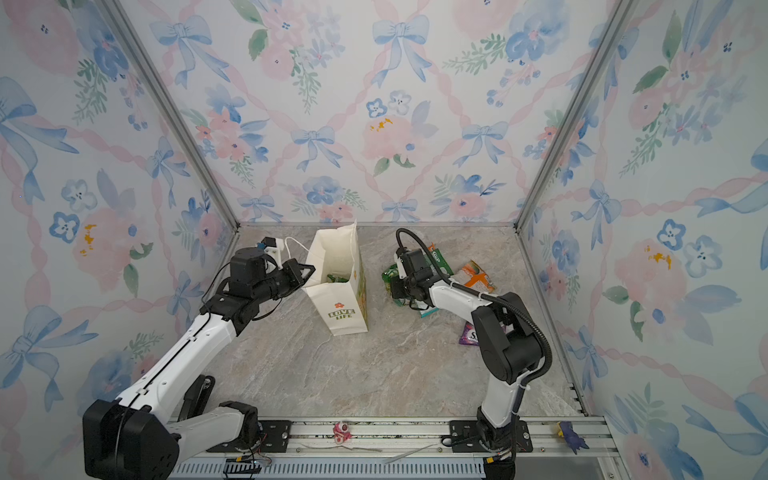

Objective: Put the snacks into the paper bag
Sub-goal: 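Lower the right gripper onto the second green Spring Tea packet's top edge, then close the right gripper on the green packet's edge, then lift the green packet upward with the right gripper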

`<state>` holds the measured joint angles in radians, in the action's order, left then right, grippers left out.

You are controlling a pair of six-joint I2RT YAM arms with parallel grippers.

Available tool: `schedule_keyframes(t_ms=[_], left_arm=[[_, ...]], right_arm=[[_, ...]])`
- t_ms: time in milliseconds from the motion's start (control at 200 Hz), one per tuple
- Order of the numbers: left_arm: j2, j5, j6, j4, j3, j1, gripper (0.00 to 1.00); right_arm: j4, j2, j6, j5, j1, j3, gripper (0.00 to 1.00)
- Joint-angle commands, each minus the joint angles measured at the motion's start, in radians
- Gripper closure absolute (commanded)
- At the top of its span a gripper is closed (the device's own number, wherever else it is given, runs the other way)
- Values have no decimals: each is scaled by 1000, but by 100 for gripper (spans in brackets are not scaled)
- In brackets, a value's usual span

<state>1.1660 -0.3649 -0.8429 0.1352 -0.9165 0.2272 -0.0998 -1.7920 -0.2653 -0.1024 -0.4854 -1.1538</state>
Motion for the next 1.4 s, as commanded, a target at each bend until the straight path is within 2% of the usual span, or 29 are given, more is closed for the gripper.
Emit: schedule_keyframes(t_ms=[0, 345, 565, 1125, 1390], left_arm=[[-3, -18, 8, 13, 8, -5, 100], [8, -21, 7, 11, 5, -1, 100], [11, -25, 7, 6, 1, 1, 100], [12, -32, 11, 3, -1, 1, 100], [5, -30, 8, 0, 1, 4, 100]], right_arm=[[53, 79, -18, -70, 28, 9, 93], [112, 132, -76, -236, 84, 8, 96], [103, 196, -80, -296, 106, -21, 97], [-134, 316, 63, -324, 130, -296, 100], [-161, 379, 106, -352, 123, -407, 100]])
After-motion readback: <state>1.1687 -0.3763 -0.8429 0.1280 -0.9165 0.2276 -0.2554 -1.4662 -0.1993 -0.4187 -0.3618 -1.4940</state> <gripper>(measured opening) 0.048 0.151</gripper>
